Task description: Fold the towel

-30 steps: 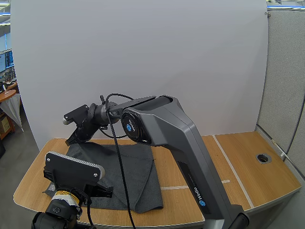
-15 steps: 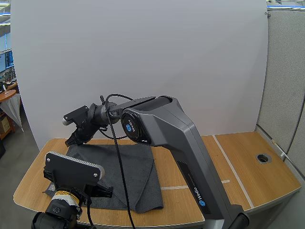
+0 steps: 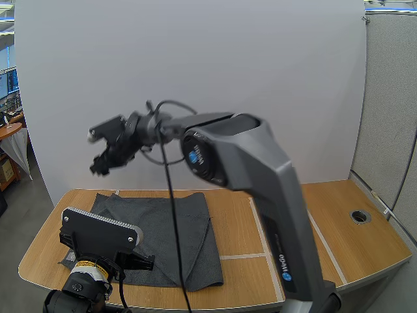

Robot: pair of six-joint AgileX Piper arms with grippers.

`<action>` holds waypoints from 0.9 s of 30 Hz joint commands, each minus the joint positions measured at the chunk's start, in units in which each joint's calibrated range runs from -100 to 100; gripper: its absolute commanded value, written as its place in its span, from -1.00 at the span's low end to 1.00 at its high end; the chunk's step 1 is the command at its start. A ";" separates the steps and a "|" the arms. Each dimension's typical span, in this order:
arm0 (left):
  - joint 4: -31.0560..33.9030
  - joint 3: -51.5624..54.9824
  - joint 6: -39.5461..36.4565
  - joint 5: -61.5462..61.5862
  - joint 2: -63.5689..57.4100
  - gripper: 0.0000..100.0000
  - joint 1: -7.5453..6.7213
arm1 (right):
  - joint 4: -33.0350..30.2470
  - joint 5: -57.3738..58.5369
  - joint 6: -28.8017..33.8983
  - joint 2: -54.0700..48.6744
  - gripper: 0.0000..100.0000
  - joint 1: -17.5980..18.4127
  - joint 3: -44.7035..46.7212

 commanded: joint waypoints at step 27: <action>0.40 0.00 -0.23 -0.51 -0.31 -1.00 0.02 | -7.05 14.61 4.92 -54.24 1.00 -6.47 43.37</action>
